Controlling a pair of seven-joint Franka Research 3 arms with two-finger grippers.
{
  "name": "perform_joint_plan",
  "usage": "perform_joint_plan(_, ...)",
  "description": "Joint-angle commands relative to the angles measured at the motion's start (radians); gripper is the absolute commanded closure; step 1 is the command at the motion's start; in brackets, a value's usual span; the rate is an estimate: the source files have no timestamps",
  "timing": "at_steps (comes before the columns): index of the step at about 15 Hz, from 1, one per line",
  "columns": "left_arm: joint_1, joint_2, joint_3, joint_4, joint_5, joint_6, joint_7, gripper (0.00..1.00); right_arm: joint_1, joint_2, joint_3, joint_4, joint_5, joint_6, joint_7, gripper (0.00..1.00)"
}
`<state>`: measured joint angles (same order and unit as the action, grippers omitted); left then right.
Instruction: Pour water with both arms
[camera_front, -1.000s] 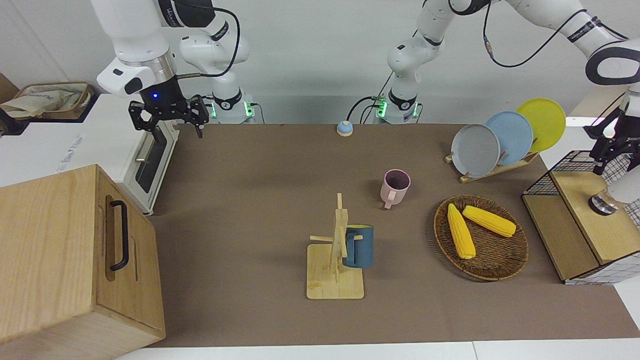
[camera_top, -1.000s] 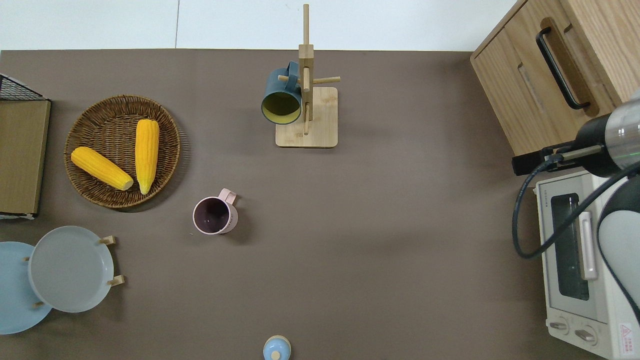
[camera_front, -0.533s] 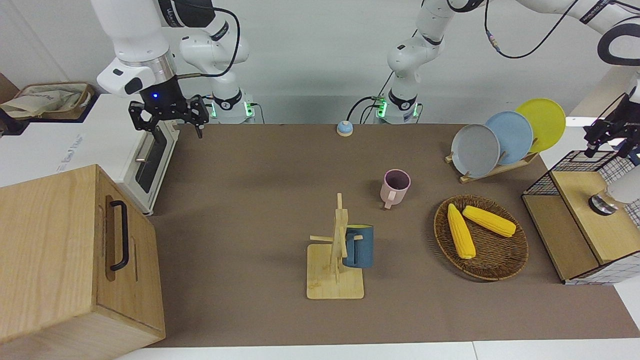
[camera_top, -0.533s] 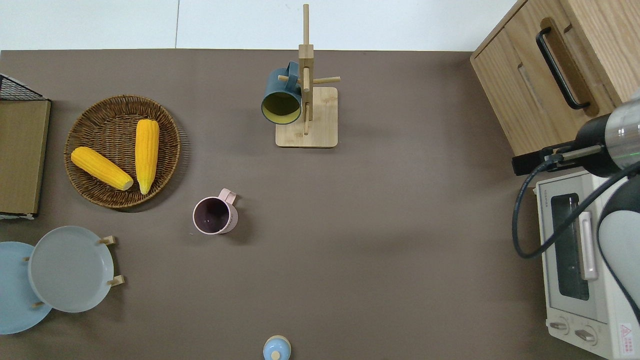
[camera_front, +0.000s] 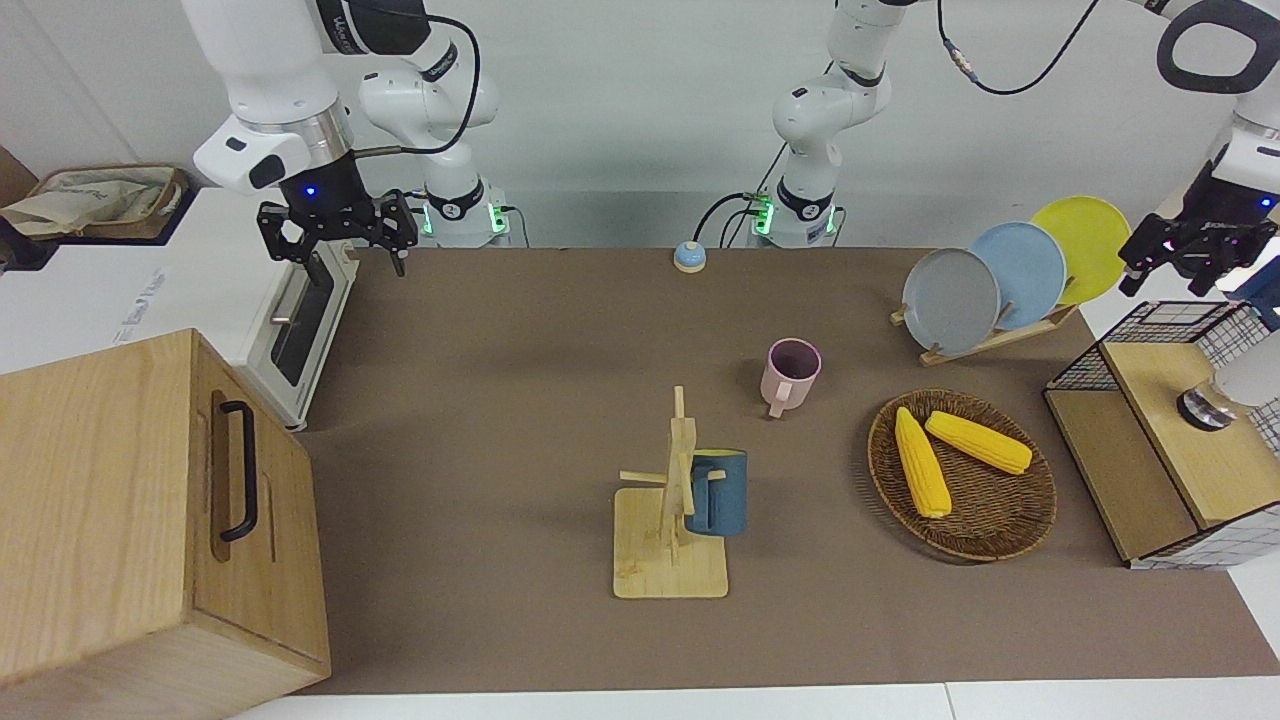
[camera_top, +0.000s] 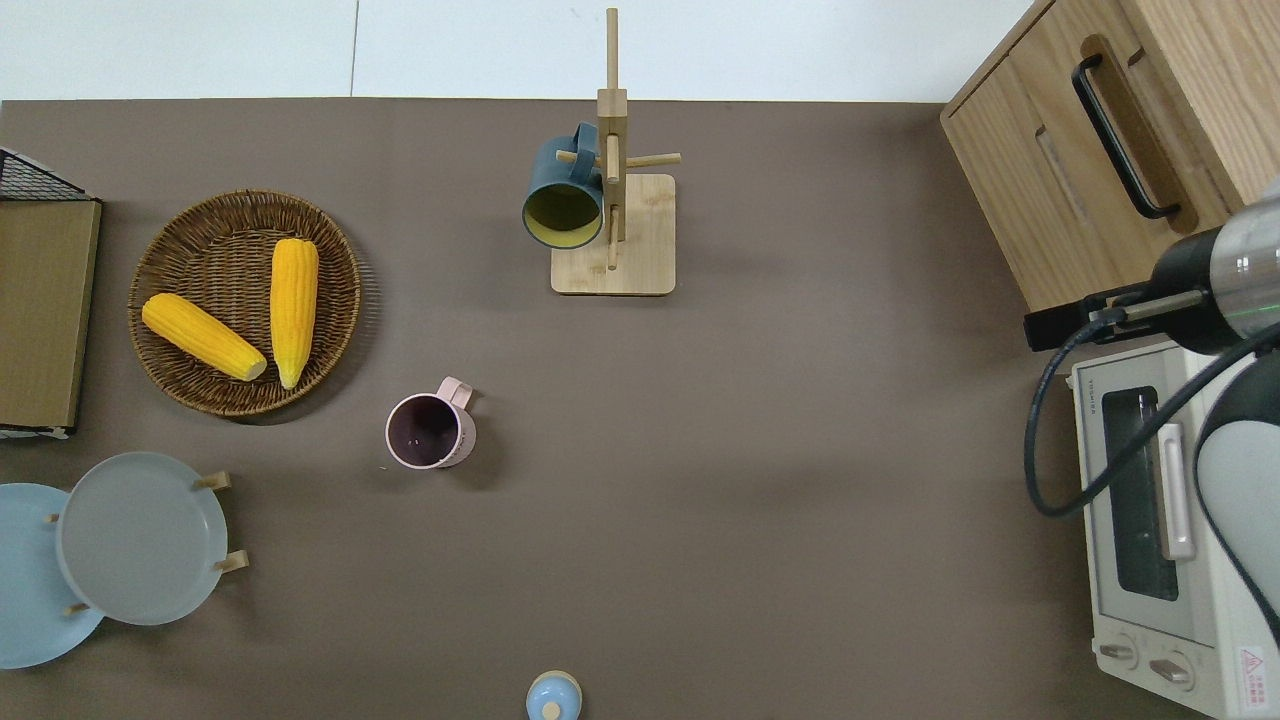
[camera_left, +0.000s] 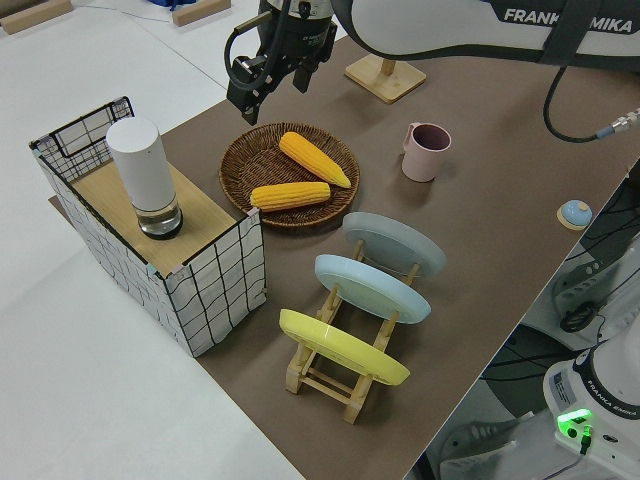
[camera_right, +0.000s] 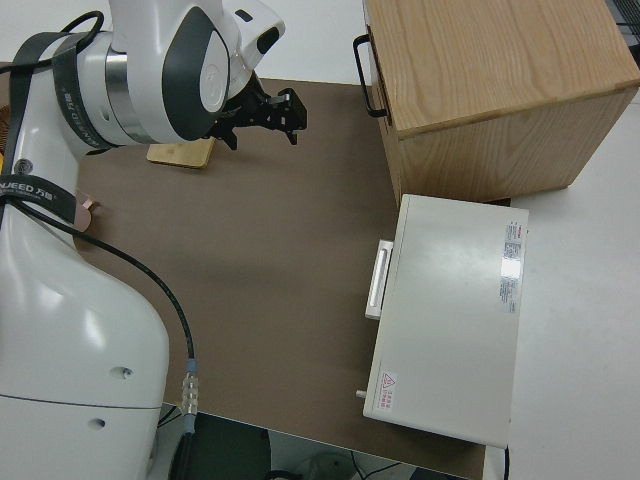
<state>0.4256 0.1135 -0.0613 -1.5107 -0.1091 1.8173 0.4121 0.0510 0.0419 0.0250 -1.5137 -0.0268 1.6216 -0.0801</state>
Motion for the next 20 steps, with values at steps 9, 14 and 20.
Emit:
perform_joint_plan(9, -0.296, -0.037, -0.014, -0.006, 0.156, -0.118, -0.31, 0.0, -0.002, -0.002, 0.001, 0.004, 0.002, -0.005, -0.009, 0.009)
perform_joint_plan(14, -0.317, -0.041, -0.098, -0.005, 0.158, -0.141, -0.413, 0.0, -0.002, -0.004, 0.001, 0.004, 0.002, -0.005, -0.009, 0.011)
perform_joint_plan(20, -0.315, -0.043, -0.12, -0.005, 0.137, -0.162, -0.438, 0.0, -0.002, -0.004, 0.001, 0.004, 0.002, -0.005, -0.009, 0.009)
